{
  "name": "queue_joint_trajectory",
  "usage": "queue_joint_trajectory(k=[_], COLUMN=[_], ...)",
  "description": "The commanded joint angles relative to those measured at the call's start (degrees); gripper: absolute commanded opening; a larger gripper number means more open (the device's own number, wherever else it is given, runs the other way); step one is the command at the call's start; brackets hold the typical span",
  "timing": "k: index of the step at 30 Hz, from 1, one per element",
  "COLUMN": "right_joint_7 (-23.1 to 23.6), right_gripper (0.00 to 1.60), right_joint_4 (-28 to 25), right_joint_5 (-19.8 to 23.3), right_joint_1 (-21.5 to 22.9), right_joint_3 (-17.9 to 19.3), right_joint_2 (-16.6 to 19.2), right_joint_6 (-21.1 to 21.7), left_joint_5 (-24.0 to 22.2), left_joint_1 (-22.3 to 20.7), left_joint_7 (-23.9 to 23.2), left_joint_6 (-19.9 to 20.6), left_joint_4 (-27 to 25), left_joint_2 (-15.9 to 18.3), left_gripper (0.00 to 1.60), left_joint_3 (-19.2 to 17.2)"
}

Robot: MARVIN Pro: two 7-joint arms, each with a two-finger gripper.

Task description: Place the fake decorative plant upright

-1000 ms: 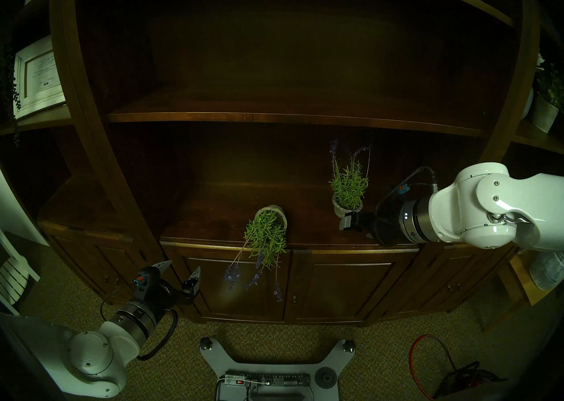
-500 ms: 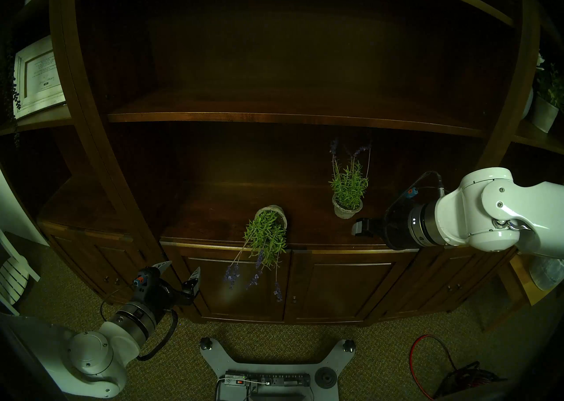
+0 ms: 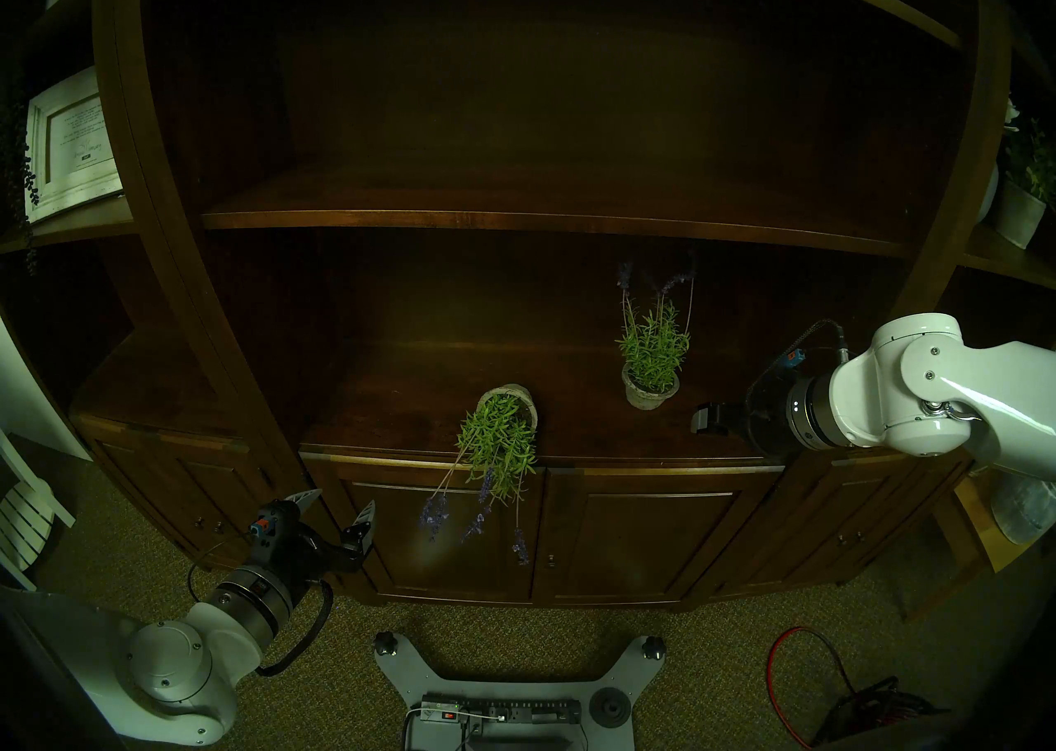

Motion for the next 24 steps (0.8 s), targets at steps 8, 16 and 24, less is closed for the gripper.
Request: queue_joint_trajectory(k=[8,16,24], right_joint_7=[8.3,12.1,16.1], right_gripper=[1.60,1.60,1.60], right_joint_4=[0.5,-1.7,-4.6], right_joint_5=[-3.0,-4.3,-6.6], right_joint_1=[2.5,2.1,2.1], right_joint_3=[0.3,-0.5,-1.6], right_joint_2=[0.5,0.5,0.5], right_joint_6=[3.7,6.1,8.6], left_joint_5=[0.1,0.1,0.1], left_joint_1=[-0.6,-0.5,-0.6], left_joint_7=[0.0,0.0,0.0], left_joint_6=[-0.2,-0.2,-0.2], left_joint_4=[-0.4,-0.4,-0.4], left_joint_2=[0.0,0.0,0.0], left_gripper=[1.60,1.60,1.60], left_joint_3=[-0.5,-0.5,-0.5])
